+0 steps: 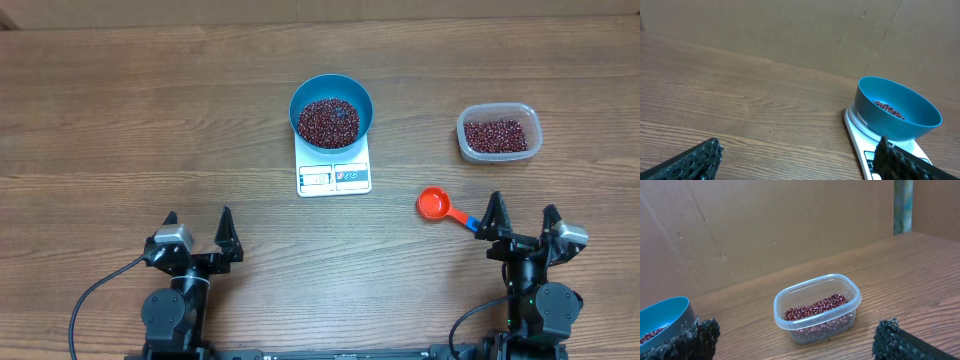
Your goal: Scoop item into bowl and weigh 150g on scale
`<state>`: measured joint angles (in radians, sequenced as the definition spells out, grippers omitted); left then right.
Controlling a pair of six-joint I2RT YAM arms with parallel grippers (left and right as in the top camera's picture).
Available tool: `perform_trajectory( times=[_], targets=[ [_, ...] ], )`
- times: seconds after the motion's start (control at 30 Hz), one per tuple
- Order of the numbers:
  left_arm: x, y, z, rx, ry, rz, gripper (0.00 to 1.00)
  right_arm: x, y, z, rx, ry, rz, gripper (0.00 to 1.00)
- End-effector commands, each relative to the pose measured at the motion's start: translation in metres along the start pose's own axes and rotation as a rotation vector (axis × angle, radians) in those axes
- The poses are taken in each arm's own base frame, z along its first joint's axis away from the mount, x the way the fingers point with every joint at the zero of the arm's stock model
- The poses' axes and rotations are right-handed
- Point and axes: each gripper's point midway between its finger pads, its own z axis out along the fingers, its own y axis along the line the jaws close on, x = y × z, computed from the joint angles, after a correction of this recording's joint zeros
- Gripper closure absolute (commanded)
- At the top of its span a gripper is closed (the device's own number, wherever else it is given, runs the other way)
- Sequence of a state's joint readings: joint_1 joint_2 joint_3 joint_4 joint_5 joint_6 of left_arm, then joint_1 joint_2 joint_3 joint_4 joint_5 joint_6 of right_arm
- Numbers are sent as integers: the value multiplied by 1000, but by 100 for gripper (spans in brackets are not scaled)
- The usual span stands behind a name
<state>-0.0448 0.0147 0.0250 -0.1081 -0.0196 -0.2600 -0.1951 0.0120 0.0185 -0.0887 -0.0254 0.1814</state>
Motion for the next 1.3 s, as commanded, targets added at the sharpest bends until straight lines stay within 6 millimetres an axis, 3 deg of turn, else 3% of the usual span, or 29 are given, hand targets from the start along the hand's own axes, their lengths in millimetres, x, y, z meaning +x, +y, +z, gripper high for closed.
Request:
perform_trajectory(
  times=[0.0,1.27],
  targets=[
    [-1,3,0,-11,-11,-7,0,1,-3,0,10,-10,-12,0],
    [-1,3,0,-11,-10,-7,0,-2,-12,0,48,-18,-11,0]
  ],
)
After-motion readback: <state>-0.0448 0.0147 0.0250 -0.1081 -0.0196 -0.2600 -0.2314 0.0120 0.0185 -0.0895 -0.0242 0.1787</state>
